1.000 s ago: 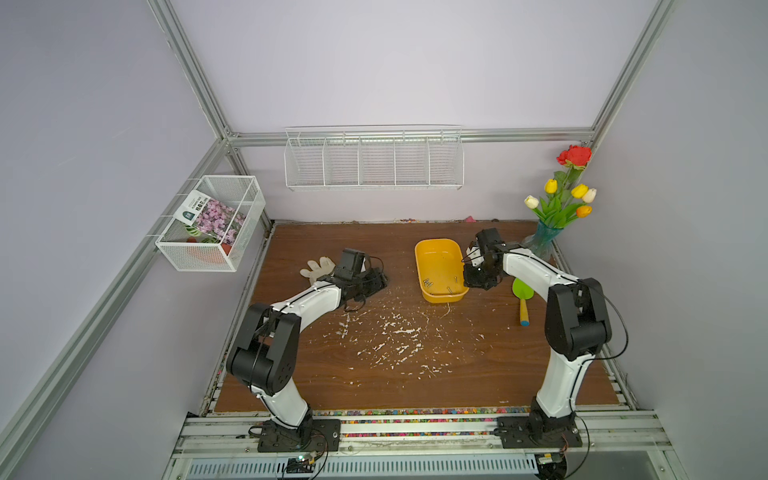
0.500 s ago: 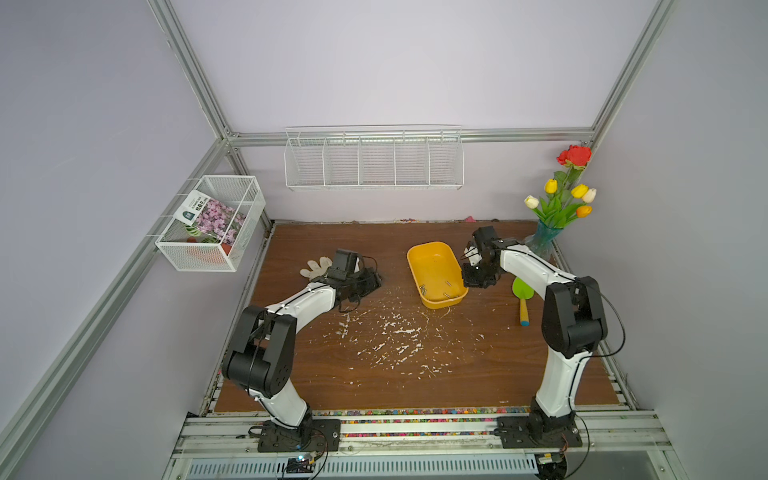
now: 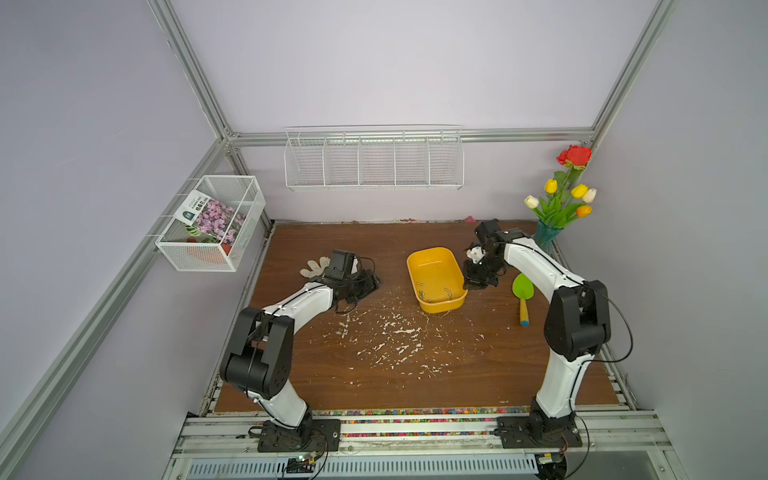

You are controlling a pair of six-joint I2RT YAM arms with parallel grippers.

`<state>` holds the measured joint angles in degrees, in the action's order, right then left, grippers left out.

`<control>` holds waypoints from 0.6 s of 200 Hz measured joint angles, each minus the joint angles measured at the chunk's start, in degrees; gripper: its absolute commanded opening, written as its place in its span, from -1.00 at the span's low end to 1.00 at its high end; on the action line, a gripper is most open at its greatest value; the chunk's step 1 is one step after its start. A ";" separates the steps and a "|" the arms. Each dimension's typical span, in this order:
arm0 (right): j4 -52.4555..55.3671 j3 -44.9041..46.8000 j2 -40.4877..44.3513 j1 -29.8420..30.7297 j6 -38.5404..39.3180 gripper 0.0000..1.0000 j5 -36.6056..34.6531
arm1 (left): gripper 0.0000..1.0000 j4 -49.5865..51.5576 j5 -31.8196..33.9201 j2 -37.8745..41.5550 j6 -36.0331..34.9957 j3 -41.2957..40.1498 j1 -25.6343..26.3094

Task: Take out the screws from the storage box
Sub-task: Place the storage box at the center of the board.

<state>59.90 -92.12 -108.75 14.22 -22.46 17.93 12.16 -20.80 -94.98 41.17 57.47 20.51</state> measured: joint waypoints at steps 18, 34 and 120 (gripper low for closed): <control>1.42 1.33 2.51 0.02 -1.75 -1.00 3.48 | 0.33 1.01 -0.55 0.00 -0.33 0.17 0.00; 1.60 3.50 4.83 0.02 -3.23 -1.00 6.56 | 0.33 1.77 -0.96 0.09 -0.55 0.28 0.00; -2.62 19.82 13.73 8.46 -9.70 -1.00 8.00 | 0.34 2.97 -2.25 4.92 -0.70 -0.42 0.00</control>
<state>57.28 -72.29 -95.02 22.68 -32.16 25.93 15.14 -23.05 -90.06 40.47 57.06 20.51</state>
